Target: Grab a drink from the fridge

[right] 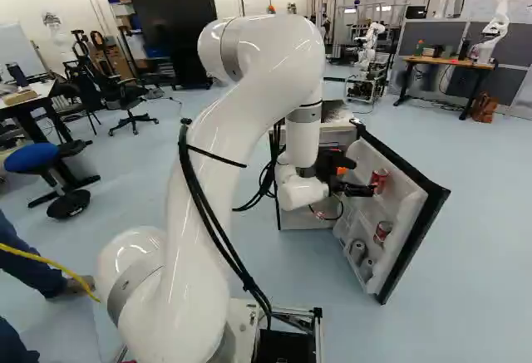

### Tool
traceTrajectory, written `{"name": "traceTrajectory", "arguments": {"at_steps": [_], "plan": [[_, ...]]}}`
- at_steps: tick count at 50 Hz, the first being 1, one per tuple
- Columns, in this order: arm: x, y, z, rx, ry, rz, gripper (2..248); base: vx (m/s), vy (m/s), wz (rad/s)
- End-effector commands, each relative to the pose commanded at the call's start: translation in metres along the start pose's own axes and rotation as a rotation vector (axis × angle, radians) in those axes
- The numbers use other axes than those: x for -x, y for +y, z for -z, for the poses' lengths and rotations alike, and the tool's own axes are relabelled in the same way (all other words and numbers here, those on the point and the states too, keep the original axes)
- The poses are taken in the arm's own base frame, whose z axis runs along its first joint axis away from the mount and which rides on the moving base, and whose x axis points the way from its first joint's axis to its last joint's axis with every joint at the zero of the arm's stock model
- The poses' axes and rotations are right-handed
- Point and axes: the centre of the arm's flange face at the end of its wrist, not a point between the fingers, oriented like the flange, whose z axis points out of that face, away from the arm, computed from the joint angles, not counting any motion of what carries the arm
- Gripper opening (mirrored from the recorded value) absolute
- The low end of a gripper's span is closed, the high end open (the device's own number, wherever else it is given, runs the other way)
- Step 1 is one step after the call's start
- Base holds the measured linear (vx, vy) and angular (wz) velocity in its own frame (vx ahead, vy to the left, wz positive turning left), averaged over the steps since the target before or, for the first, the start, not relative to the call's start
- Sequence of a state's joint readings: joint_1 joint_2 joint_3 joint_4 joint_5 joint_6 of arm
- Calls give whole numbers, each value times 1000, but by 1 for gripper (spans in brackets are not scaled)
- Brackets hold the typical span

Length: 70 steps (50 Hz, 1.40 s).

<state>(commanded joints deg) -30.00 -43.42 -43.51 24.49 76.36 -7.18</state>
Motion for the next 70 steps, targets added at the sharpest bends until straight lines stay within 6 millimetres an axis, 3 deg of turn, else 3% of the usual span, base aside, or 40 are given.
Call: {"name": "traceTrajectory", "arguments": {"at_steps": [15,35,70], "plan": [[0,2,-2,29,-2,-14,247,0,0,0],[0,2,-2,31,0,-174,247,0,0,0],[0,-1,-16,35,16,-194,247,0,0,0]]}}
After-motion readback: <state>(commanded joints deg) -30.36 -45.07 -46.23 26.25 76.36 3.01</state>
